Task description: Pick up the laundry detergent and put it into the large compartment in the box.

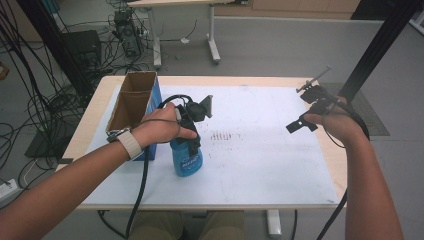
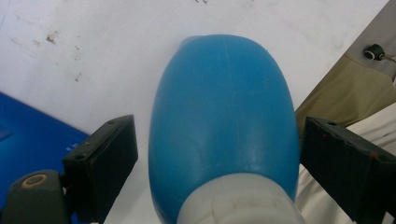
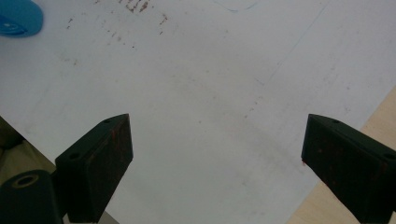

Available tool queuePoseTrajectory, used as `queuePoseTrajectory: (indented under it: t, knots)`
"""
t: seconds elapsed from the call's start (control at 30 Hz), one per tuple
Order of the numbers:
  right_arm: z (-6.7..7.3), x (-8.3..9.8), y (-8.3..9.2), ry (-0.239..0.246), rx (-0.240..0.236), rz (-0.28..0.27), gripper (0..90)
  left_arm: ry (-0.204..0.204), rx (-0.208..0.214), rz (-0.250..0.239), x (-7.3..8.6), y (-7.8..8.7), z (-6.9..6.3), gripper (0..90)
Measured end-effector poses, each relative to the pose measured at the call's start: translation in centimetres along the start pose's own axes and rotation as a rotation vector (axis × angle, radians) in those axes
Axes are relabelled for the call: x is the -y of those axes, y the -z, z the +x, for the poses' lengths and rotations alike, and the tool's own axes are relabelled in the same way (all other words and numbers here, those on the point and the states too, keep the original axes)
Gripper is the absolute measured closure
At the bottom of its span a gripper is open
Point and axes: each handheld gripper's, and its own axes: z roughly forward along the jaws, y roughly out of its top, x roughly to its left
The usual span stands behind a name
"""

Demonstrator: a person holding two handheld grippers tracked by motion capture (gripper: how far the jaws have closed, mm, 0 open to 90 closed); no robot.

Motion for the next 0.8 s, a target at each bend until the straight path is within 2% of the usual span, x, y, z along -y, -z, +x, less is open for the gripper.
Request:
queuePoseTrajectory:
  t: [0.23, 0.8]
  knots:
    - [-0.04, 0.06, 0.01, 0.0, -0.002, -0.003, 8.7, -0.001, -0.02, 0.0, -0.08, -0.38, -0.43, 13.1]
    - [-0.01, 0.0, -0.14, 0.0, -0.004, -0.001, 8.7, 0.004, -0.029, 0.001, -0.04, -0.9, -0.73, 18.3]
